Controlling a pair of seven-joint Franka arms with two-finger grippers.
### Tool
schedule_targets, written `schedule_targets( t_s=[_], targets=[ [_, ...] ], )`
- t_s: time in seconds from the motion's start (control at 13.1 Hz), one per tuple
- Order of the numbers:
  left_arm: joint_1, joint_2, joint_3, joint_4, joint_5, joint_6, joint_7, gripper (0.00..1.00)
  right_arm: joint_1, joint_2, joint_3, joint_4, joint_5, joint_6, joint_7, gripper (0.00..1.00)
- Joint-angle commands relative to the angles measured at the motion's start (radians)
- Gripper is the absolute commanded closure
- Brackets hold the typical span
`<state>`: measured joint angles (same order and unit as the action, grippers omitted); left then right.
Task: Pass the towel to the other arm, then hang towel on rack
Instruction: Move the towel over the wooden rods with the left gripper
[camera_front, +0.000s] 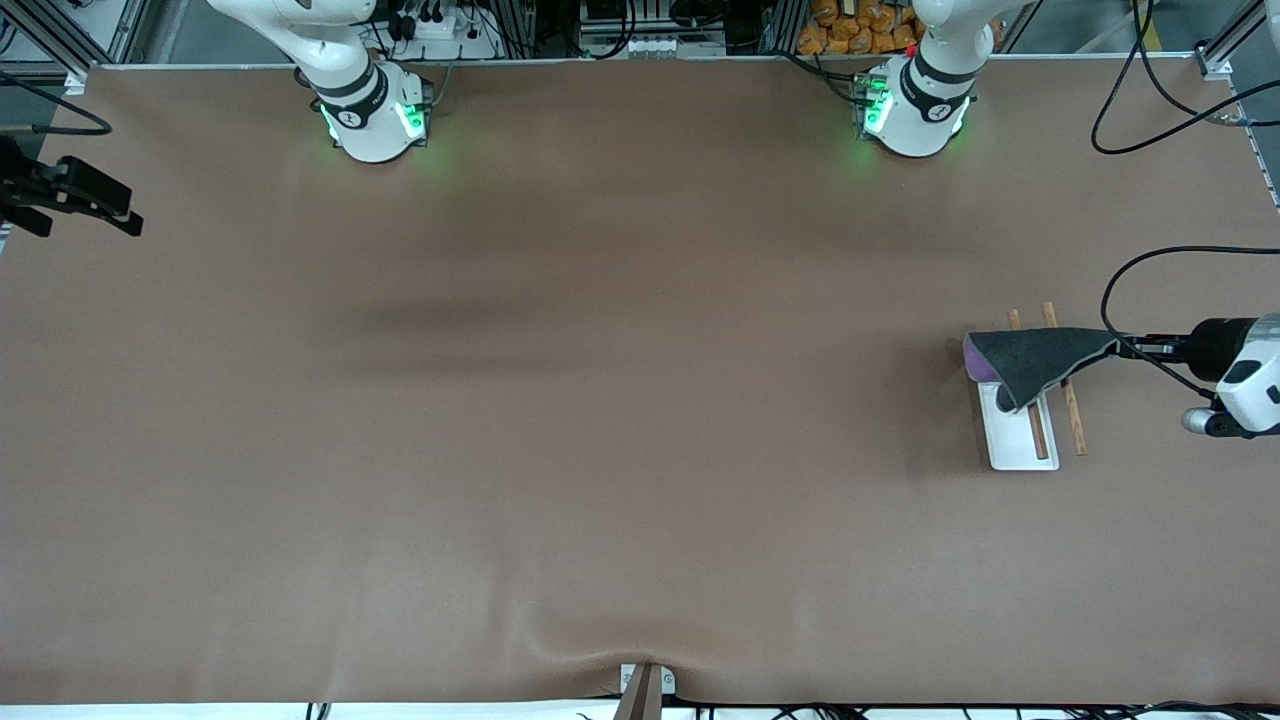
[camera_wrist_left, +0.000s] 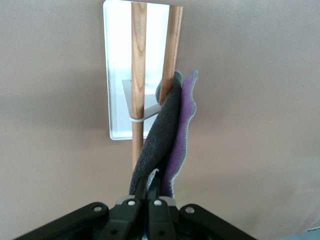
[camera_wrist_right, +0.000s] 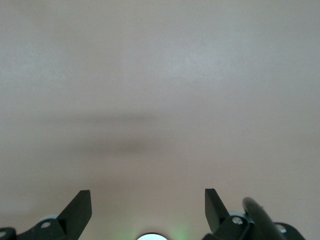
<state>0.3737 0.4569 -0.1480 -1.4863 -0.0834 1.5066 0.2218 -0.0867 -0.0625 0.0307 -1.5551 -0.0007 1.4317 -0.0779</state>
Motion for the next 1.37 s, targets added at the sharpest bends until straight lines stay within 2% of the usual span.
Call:
schedule_targets(
  t_s=[0.0,0.15,0.31,0.69,0.99,1.3],
  targets=[
    [0.019,0.003,-0.009,0.012,0.014,0.004,0.044,1.0,-0.031,-0.013,0.022,0.018,-0.013,-0.04,-0.026,0.0],
    [0.045,0.006,-0.009,0.012,0.017,0.029,0.065,1.0,-0.038,-0.013,0.02,0.02,0.004,-0.053,0.097,0.0],
    [0.053,0.019,-0.009,0.012,0.021,0.044,0.096,1.0,-0.038,-0.011,0.02,0.023,0.016,-0.047,0.138,0.0],
    [0.093,0.049,-0.009,0.012,0.021,0.092,0.175,1.0,-0.054,0.056,0.029,0.113,0.016,-0.051,0.057,0.0],
    [0.105,0.065,-0.009,0.012,0.021,0.119,0.208,1.0,-0.015,0.053,0.018,0.116,0.014,-0.051,0.041,0.0],
    [0.12,0.074,-0.009,0.011,0.021,0.13,0.217,0.93,-0.01,0.05,0.018,0.113,0.016,-0.048,0.067,0.0]
  ],
)
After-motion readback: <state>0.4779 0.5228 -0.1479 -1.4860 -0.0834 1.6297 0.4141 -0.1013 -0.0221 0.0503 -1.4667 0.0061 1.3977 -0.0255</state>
